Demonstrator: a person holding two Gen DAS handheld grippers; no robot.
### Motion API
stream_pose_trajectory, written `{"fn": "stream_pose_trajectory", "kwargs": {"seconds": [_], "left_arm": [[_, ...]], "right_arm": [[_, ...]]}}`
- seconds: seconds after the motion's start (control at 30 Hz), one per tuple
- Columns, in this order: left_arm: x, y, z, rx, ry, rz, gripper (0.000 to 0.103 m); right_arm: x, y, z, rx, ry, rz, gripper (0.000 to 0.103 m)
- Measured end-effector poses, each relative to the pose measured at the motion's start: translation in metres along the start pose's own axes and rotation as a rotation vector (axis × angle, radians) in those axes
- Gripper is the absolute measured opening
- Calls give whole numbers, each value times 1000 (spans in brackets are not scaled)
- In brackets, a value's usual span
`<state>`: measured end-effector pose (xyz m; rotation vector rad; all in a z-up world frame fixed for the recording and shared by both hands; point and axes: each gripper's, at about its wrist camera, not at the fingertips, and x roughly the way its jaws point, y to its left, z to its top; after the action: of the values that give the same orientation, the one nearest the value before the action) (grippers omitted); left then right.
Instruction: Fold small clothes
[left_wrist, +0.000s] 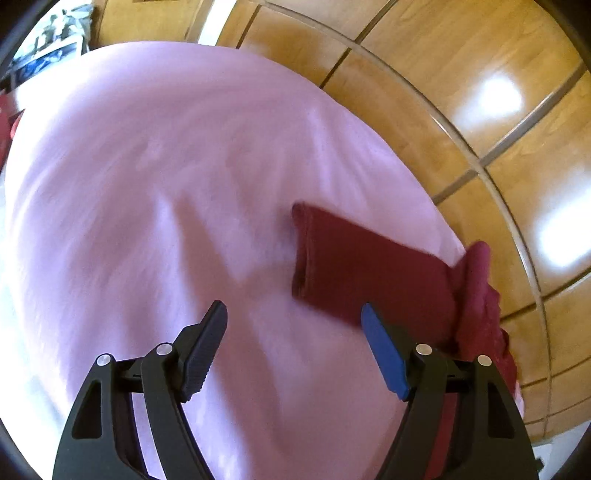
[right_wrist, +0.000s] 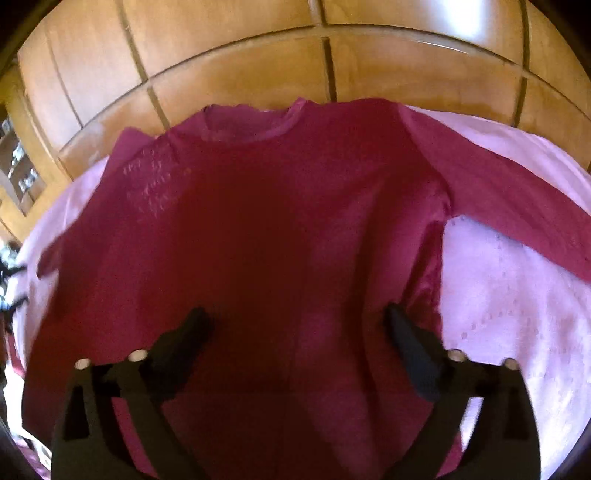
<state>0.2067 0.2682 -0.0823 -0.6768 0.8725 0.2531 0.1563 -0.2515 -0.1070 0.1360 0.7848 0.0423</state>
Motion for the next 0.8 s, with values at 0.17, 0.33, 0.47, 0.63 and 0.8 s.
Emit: {"fn": "stream_pose_trajectory", "kwargs": {"seconds": [0.17, 0.33, 0.47, 0.63, 0.8], "left_arm": [[37, -22, 15, 124, 63, 13, 27], [28, -27, 38, 177, -41, 67, 11], [0, -10, 79, 139, -183, 169, 8], [-9, -4, 115, 216, -305, 403, 7], [13, 27, 146, 151, -284, 628, 7]], "right_arm": [[1, -4, -6, -6, -11, -4, 101], [3, 1, -6, -12, -23, -15, 101], [3, 2, -8, -27, -33, -30, 101], [4, 4, -7, -31, -33, -35, 101], [5, 6, -5, -44, -29, -54, 101]]}}
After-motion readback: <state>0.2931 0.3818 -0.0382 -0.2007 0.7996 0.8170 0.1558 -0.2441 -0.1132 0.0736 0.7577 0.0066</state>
